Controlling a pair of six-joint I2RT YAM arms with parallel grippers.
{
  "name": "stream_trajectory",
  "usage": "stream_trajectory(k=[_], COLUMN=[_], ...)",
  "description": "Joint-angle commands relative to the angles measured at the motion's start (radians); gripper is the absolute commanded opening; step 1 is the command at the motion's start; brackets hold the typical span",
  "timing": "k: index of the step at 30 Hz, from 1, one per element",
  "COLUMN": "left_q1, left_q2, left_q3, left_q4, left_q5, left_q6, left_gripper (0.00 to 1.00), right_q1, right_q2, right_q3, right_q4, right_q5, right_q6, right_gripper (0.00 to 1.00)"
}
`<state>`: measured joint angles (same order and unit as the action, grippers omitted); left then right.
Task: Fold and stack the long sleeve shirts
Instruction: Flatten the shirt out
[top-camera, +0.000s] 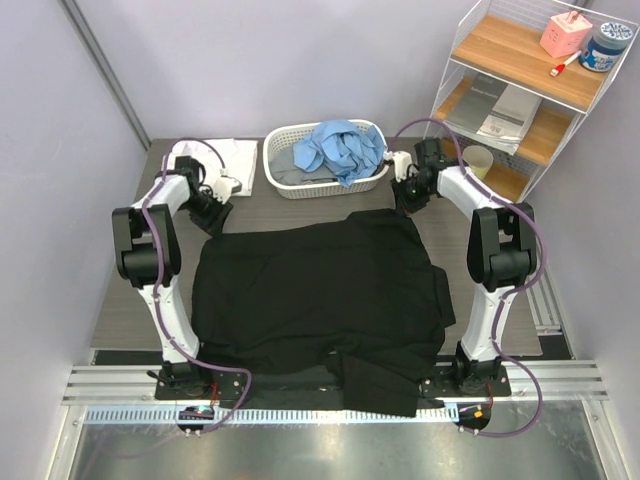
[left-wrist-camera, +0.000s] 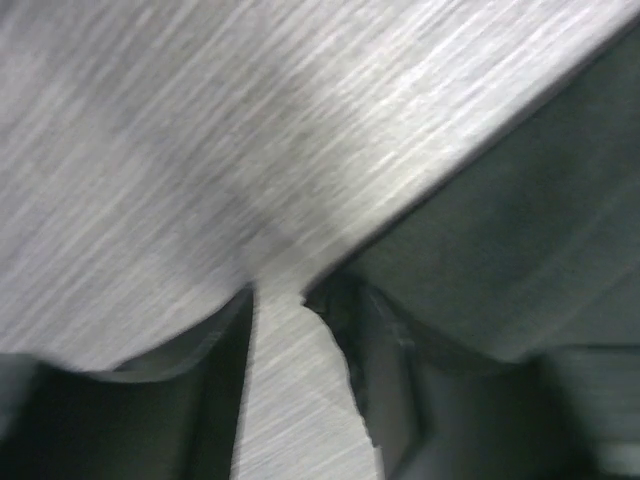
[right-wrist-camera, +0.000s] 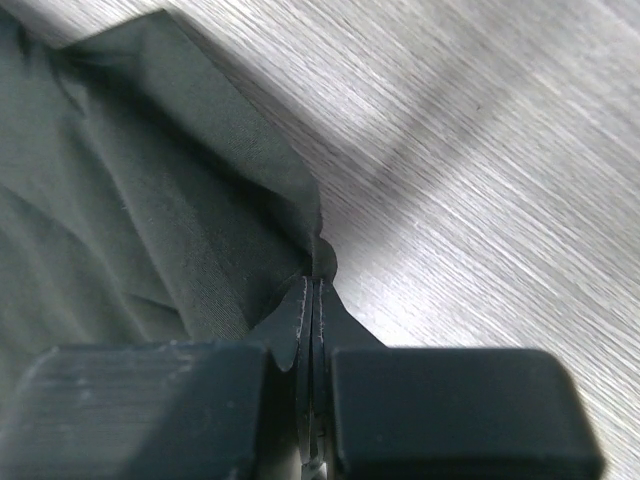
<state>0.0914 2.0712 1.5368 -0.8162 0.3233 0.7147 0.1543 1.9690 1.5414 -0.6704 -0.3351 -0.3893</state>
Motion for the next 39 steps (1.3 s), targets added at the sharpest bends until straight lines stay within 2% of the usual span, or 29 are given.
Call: stream_trajectory(k=[1, 2, 4, 5, 8, 11, 13, 16, 18, 19, 22, 27, 29, 31, 33, 34, 36, 37, 39], left_q1=[-0.024, -0.028, -0.036, -0.035, -0.035, -0.030, -0.030, -0.030, -0.030, -0.028, -0.032, -0.041, -0.045, -0.045, -0.045, -0.045, -0.045, -0.045, -0.041], left_q2=[0.004, 0.004, 0.012, 0.009, -0.029, -0.068, -0.076, -0.059, -0.037, -0.031, -0.019, 0.009, 0.018, 0.026, 0.026, 0.026, 0.024, 0.023, 0.009], left_q3=[-0.055, -0.058, -0.041, -0.032, -0.026, -0.056, -0.037, 0.003, 0.019, 0.025, 0.023, 0.013, 0.008, 0.003, -0.004, -0.006, -0.009, -0.006, -0.004], left_q4=[0.060, 0.071, 0.098, 0.109, 0.191, 0.246, 0.204, 0.125, 0.083, 0.074, 0.048, 0.043, 0.043, 0.042, 0.037, 0.035, 0.028, 0.026, 0.028], left_q5=[-0.052, -0.055, -0.055, -0.053, -0.072, -0.064, -0.034, 0.002, 0.016, 0.020, 0.046, 0.040, 0.023, 0.017, 0.016, 0.017, 0.020, 0.022, 0.037], left_q6=[0.057, 0.051, 0.016, -0.003, -0.053, -0.051, -0.028, -0.006, 0.008, 0.015, 0.038, 0.060, 0.071, 0.080, 0.086, 0.091, 0.098, 0.098, 0.095], left_gripper=[0.38, 0.30, 0.22, 0.15, 0.05, 0.01, 0.04, 0.22, 0.29, 0.39, 0.49, 0.51, 0.44, 0.30, 0.23, 0.15, 0.09, 0.03, 0.00], right_q1=[-0.002, -0.002, -0.002, -0.002, -0.004, -0.005, -0.007, -0.007, -0.006, -0.006, -0.007, -0.009, -0.009, -0.009, -0.009, -0.009, -0.009, -0.010, -0.009], right_q2=[0.028, 0.031, 0.033, 0.036, 0.042, 0.050, 0.050, 0.050, 0.050, 0.051, 0.047, 0.048, 0.051, 0.063, 0.071, 0.073, 0.073, 0.073, 0.073], right_q3=[0.049, 0.049, 0.054, 0.059, 0.080, 0.098, 0.098, 0.092, 0.088, 0.086, 0.077, 0.071, 0.080, 0.101, 0.130, 0.137, 0.154, 0.158, 0.174], right_q4=[0.034, 0.043, 0.052, 0.061, 0.069, 0.072, 0.072, 0.071, 0.072, 0.072, 0.071, 0.071, 0.077, 0.078, 0.077, 0.077, 0.077, 0.077, 0.075], right_q5=[0.021, 0.022, 0.031, 0.036, 0.053, 0.051, 0.051, 0.042, 0.042, 0.039, 0.036, 0.044, 0.041, 0.031, 0.028, 0.027, 0.015, 0.011, 0.008], right_q6=[-0.003, 0.003, 0.006, 0.009, 0.015, 0.023, 0.021, 0.017, 0.017, 0.018, 0.010, 0.003, 0.003, 0.006, 0.009, 0.010, 0.009, 0.007, 0.010], right_gripper=[0.01, 0.01, 0.01, 0.01, 0.01, 0.01, 0.01, 0.01, 0.01, 0.01, 0.01, 0.01, 0.01, 0.01, 0.01, 0.01, 0.01, 0.01, 0.01])
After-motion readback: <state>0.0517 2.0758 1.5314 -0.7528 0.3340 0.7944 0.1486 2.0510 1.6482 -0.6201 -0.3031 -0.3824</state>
